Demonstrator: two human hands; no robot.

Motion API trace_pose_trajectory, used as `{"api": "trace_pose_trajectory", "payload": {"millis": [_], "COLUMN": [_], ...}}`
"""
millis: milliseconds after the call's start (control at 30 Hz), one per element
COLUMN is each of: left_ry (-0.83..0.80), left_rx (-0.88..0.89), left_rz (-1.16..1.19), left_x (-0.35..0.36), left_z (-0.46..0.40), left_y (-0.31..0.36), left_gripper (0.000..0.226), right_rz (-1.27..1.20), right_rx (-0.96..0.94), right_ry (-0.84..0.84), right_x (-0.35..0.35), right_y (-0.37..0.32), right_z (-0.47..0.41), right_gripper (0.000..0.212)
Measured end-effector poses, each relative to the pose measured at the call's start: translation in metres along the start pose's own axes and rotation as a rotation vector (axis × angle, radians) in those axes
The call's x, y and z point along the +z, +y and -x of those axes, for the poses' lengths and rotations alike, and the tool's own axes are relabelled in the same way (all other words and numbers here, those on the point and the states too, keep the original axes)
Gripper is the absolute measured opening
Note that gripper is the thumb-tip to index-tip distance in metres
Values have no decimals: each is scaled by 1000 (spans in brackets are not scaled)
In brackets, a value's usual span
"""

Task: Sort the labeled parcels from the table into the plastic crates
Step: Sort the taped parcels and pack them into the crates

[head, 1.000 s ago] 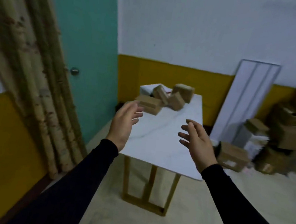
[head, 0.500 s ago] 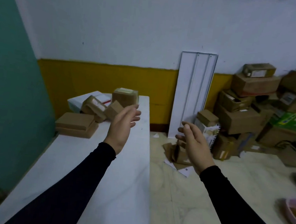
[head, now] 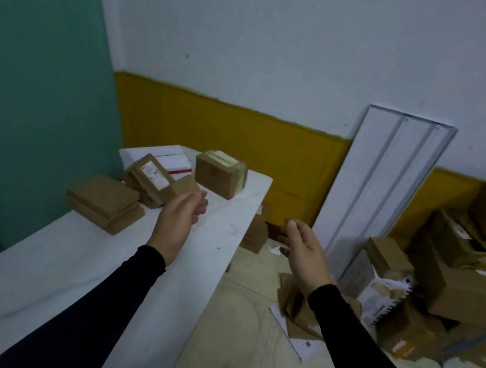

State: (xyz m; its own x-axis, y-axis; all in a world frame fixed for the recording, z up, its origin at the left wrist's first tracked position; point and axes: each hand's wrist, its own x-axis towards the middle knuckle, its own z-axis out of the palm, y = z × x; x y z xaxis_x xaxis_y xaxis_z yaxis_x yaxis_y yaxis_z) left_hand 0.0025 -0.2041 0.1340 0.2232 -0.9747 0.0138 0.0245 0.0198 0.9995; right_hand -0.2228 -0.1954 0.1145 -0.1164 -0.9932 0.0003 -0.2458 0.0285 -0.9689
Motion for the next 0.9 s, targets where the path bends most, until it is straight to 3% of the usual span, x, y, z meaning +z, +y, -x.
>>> {"api": "trace_pose_trajectory", "payload": {"millis": [133,367,467,667,800,900], "left_ry": [128,265,344,551,641,684], "left_rx": [-49,-137,-239,-524,-725,-807], "left_rz": [35,-33,-81,-69,22,99], "left_x": [5,-6,-21,-45,-32,-14], "left_z": [-71,-189,-222,-276,-306,-331], "left_y": [-25,-61,-77,-116,-139,-151], "left_gripper": [27,21,20,15,42,61], "right_rz": [-4,74,65,221,330,401], "right_rx": [-21,43,84,66,94,127], "right_ry": [-142,-266,-375,-636,-833,-946], "right_x": [17,80,120,214,259,280], "right_y": [1,6,7,20,38,48], "right_z": [-88,-233,-285,-387,-438,-463], "right_gripper": [19,32,35,14,16,36]}}
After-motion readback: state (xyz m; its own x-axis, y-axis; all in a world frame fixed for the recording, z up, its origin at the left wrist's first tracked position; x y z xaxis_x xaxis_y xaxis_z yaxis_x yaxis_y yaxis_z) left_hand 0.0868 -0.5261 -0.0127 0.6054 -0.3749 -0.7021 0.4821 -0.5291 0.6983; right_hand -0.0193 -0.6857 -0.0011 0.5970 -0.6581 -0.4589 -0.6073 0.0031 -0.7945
